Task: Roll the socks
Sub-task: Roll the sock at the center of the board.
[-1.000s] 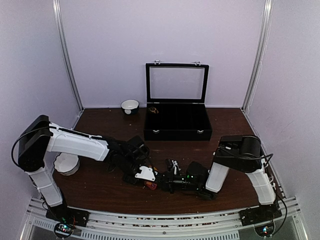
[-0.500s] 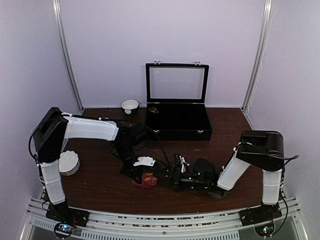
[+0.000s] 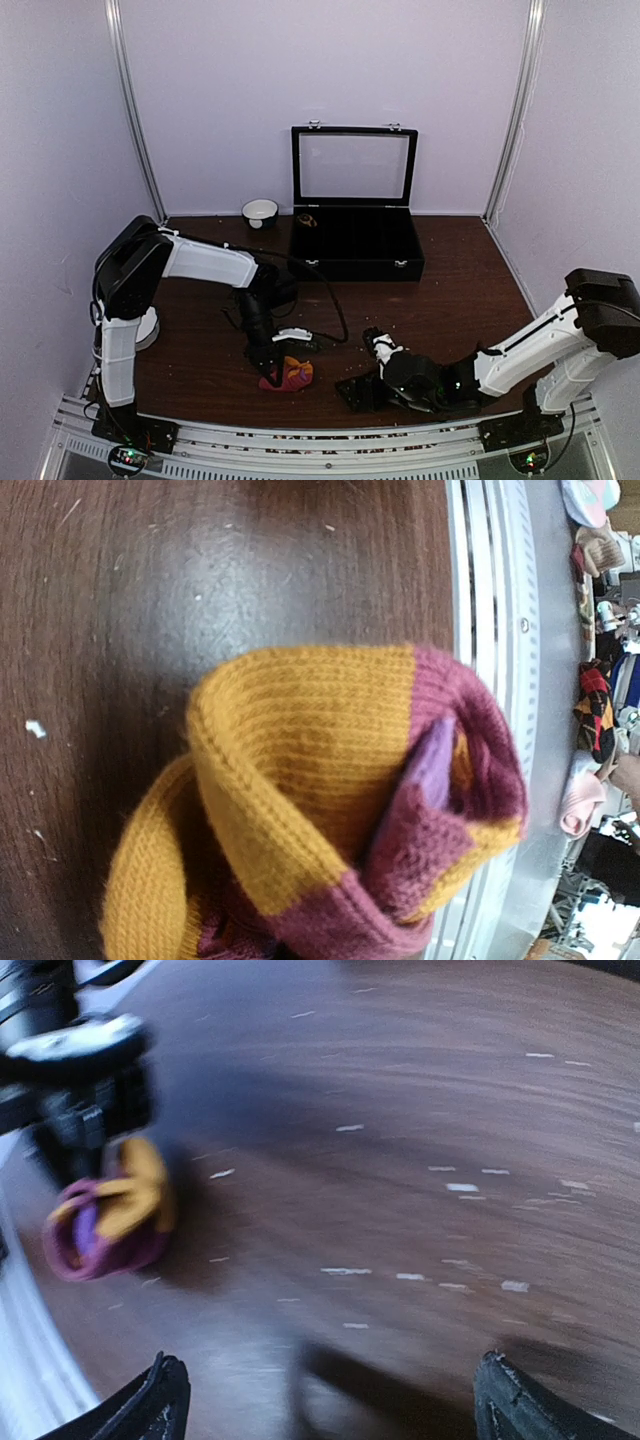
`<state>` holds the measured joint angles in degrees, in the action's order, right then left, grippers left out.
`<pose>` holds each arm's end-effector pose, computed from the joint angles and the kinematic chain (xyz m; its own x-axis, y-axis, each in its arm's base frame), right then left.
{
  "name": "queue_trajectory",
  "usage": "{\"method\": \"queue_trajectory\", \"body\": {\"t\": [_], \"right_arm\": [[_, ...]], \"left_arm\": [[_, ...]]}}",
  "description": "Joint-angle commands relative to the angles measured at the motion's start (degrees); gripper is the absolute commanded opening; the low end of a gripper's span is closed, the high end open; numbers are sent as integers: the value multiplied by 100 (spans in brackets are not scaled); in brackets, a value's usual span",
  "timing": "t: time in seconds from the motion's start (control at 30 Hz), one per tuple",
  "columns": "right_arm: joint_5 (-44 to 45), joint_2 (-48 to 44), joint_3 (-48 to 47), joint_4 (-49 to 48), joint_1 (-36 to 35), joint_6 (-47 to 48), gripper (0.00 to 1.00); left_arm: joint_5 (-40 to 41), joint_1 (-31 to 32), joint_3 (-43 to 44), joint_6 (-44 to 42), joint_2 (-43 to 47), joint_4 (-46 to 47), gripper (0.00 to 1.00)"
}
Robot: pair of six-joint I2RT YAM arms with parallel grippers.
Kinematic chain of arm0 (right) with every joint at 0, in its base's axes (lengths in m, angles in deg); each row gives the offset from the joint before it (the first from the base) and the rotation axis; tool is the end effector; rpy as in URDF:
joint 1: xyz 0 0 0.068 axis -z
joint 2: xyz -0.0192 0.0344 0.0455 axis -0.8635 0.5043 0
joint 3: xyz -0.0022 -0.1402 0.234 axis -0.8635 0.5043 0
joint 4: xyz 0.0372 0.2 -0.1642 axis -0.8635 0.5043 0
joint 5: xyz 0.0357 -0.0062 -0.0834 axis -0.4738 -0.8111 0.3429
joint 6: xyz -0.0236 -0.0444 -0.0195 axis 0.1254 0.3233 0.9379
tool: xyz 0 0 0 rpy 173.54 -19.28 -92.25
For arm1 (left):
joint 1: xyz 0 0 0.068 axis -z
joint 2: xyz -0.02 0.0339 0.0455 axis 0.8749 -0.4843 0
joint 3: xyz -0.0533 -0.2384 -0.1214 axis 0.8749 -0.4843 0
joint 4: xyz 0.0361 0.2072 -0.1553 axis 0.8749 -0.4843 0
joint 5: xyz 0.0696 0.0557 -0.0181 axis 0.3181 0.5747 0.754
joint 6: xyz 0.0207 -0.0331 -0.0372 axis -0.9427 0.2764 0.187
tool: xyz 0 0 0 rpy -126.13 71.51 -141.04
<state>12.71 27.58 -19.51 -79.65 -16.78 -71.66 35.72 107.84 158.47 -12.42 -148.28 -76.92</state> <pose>0.0730 0.2615 0.1207 -0.7315 -0.1184 -0.6715 -0.5197 0.7343 0.4366 0.2219 -0.2682 0.1250 -0.2483 0.9626 -0.1086 0.7512 0.1205 -0.6490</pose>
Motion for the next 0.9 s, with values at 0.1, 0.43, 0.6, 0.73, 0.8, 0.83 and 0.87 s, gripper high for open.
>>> {"method": "queue_trajectory", "body": {"t": [0.1, 0.43, 0.6, 0.73, 0.8, 0.83, 0.87], "right_arm": [[1918, -973, 1127, -209, -262, -480, 97], [1616, 552, -1085, -208, -1764, 4806, 94], [399, 985, -1573, -454, -1307, 5829, 87], [-429, 1381, -1936, -536, -857, 6437, 79], [-662, 1620, -2185, -420, -731, 6759, 76], [-798, 1727, -2305, -330, -662, 6884, 74], [-941, 1808, -2418, -217, -593, 6993, 72]], "left_arm": [[475, 1, 208, 415, -653, -267, 0], [-132, -168, 804, -108, -1404, -1025, 0], [-15, -122, 767, -203, -1425, -1025, 0], [-92, -82, 707, -263, -1433, -1021, 0], [-89, -62, 724, -278, -1466, -1023, 0], [-85, -58, 762, -275, -1499, -1052, 0], [-96, -49, 809, -310, -1531, -1089, 0]]}}
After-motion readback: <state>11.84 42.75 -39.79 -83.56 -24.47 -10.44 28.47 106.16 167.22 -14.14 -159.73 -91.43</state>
